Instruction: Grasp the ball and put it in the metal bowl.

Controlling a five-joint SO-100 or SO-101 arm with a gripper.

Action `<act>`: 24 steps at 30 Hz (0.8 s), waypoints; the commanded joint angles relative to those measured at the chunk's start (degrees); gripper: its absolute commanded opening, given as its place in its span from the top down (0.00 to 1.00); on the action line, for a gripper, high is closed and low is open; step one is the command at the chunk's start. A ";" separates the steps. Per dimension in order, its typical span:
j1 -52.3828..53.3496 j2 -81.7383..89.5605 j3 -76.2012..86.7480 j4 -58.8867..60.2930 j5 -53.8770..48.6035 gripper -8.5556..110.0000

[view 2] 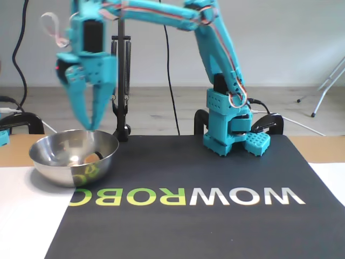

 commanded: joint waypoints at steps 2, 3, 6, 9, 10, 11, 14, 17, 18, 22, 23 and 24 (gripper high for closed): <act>-3.43 9.05 5.45 -0.26 0.09 0.93; -4.48 10.46 7.03 -0.26 0.18 0.93; -7.82 15.03 11.16 -0.26 0.18 0.93; -11.69 19.78 15.21 -0.26 0.18 0.93; -13.10 21.27 16.52 -0.26 0.18 0.93; -14.59 22.68 17.84 -0.26 0.18 0.93; -19.25 26.54 21.09 -0.26 0.26 0.93; -23.47 29.44 23.38 -0.26 0.35 0.93; -24.87 30.23 24.08 -0.26 1.14 0.93; -30.23 32.26 25.05 -0.35 6.42 0.93; -31.29 32.52 25.05 -0.35 7.03 0.93; -32.43 32.78 24.87 -0.35 7.65 0.93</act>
